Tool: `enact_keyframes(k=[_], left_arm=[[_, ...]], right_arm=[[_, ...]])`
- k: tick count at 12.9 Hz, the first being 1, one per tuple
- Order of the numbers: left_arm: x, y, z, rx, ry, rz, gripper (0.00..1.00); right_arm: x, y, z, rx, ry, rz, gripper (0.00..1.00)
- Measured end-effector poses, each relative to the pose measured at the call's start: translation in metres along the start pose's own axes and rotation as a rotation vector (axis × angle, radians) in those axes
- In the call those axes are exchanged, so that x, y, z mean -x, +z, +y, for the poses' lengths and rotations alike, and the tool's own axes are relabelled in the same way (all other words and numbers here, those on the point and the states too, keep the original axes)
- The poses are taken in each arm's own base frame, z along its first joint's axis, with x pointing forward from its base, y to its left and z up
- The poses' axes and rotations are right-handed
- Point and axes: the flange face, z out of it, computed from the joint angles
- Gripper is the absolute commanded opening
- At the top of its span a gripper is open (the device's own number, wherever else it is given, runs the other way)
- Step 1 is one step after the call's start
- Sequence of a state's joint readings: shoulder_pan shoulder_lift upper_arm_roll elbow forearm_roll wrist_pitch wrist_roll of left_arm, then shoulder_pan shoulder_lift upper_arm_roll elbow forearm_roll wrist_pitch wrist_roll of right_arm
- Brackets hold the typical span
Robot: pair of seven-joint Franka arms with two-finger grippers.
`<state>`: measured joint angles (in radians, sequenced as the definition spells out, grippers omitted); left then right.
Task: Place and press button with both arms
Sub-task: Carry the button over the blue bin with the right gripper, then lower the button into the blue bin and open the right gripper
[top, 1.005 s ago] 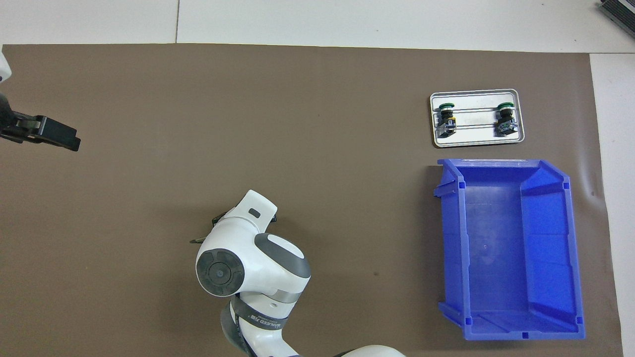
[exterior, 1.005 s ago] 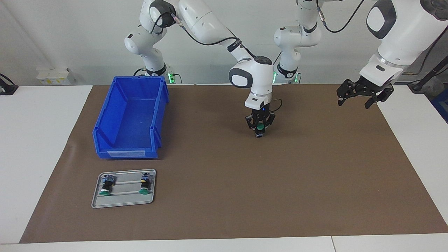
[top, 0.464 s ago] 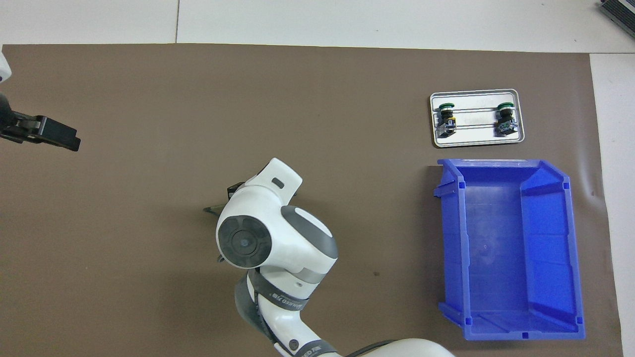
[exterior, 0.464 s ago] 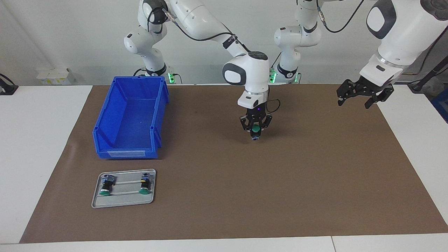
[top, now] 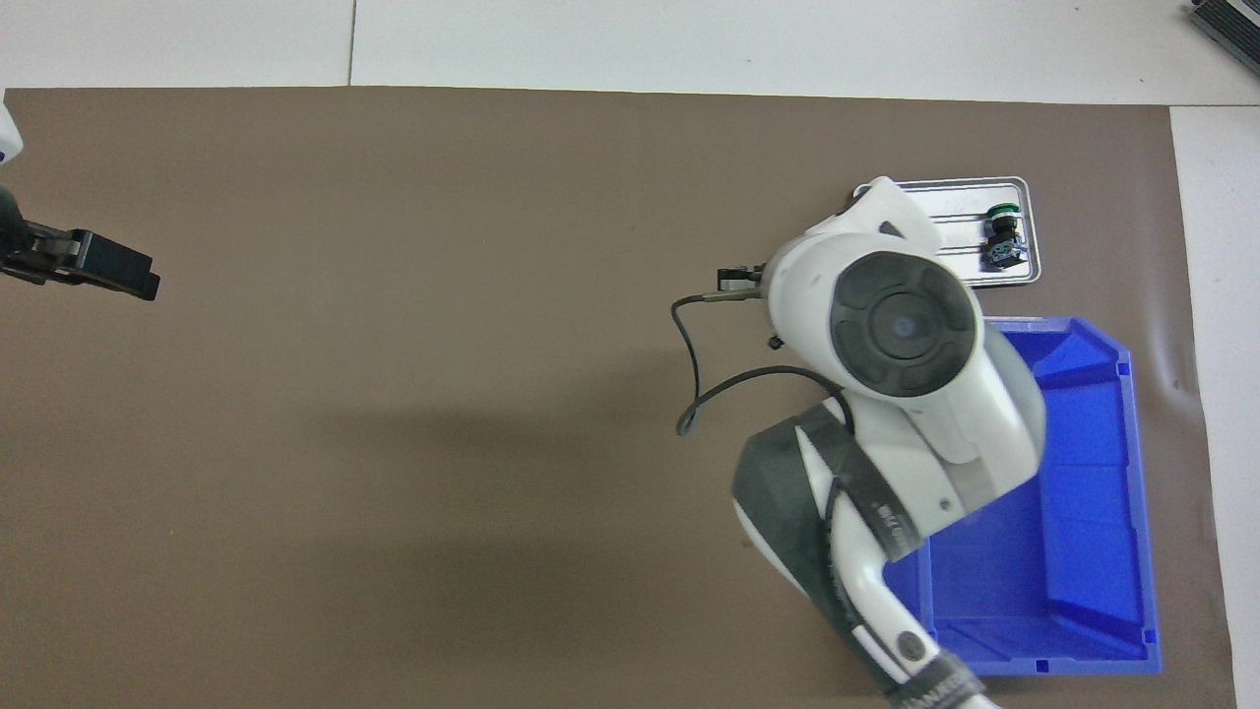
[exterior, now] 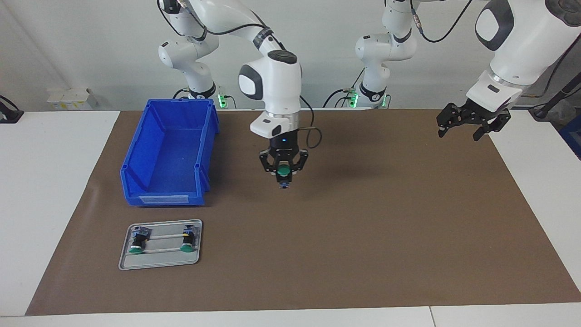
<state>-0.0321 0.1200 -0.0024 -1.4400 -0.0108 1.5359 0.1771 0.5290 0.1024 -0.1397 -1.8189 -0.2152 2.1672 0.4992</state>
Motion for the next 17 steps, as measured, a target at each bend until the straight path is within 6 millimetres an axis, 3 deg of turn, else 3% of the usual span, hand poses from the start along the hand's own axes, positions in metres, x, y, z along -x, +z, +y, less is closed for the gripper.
enact_keyframes(k=[3,5,6,9,13,17], left_arm=[[0.0,0.0,0.0,0.0,0.0,0.0,1.0],[0.0,0.0,0.0,0.0,0.0,0.0,1.0],[0.0,0.0,0.0,0.0,0.0,0.0,1.0],[0.0,0.0,0.0,0.0,0.0,0.0,1.0],[0.0,0.0,0.0,0.0,0.0,0.0,1.0],[0.0,0.0,0.0,0.0,0.0,0.0,1.0]], right_arm=[[0.01,-0.019,0.107,0.003,-0.039,-0.084,0.0],[0.031,-0.008,0.164,0.006,-0.044,-0.124,0.0],[0.045,0.005,0.181,-0.008,-0.036,-0.126,0.0],[0.09,0.05,0.2,-0.049,-0.014,-0.106,0.0],[0.133,0.102,0.235,-0.051,-0.043,-0.063,0.0],[0.171,0.137,0.233,-0.058,-0.046,-0.045,0.0]])
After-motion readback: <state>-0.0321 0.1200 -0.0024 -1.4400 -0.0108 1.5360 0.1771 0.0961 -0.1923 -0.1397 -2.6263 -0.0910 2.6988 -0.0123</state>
